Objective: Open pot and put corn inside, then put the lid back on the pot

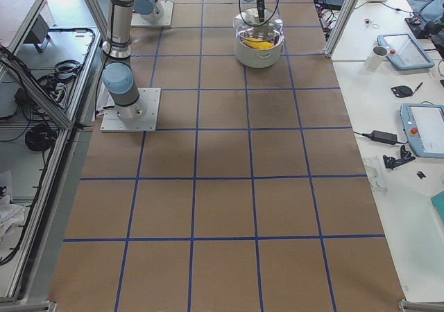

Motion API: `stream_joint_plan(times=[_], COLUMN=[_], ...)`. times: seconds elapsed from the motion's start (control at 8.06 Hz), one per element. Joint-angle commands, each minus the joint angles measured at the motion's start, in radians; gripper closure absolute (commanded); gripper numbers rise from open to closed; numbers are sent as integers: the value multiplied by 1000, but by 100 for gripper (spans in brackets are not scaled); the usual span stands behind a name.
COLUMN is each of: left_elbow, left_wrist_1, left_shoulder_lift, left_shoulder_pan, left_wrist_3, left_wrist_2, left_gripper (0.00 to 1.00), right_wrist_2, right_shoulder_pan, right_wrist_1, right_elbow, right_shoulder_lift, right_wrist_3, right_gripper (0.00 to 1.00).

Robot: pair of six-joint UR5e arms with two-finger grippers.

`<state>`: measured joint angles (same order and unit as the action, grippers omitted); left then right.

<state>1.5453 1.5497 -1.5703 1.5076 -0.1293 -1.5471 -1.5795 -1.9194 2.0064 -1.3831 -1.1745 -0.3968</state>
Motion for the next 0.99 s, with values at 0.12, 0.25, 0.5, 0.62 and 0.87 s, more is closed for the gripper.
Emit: stream_joint_plan(times=[0.12, 0.25, 0.5, 0.62, 0.87], left_elbow=[13, 15, 10, 15, 13], left_wrist_1=[-8, -7, 12, 9, -6], left_shoulder_lift=[18, 16, 23, 23, 1], left_shoulder_pan=[62, 63, 63, 63, 60], left_wrist_3=[11, 11, 42, 103, 122], left_wrist_2=[2, 1, 1, -1, -1], left_gripper=[0, 0, 0, 0, 0], right_wrist_2=[-7, -8, -11, -13, -10], right_shoulder_pan=[-9, -9, -9, -9, -9], right_wrist_1=[0, 0, -15, -15, -6], right_elbow=[71, 72, 67, 59, 33], right_shoulder_lift=[85, 93, 96, 95, 90], right_wrist_3=[-17, -17, -16, -10, 4], right_gripper=[85, 85, 85, 85, 87])
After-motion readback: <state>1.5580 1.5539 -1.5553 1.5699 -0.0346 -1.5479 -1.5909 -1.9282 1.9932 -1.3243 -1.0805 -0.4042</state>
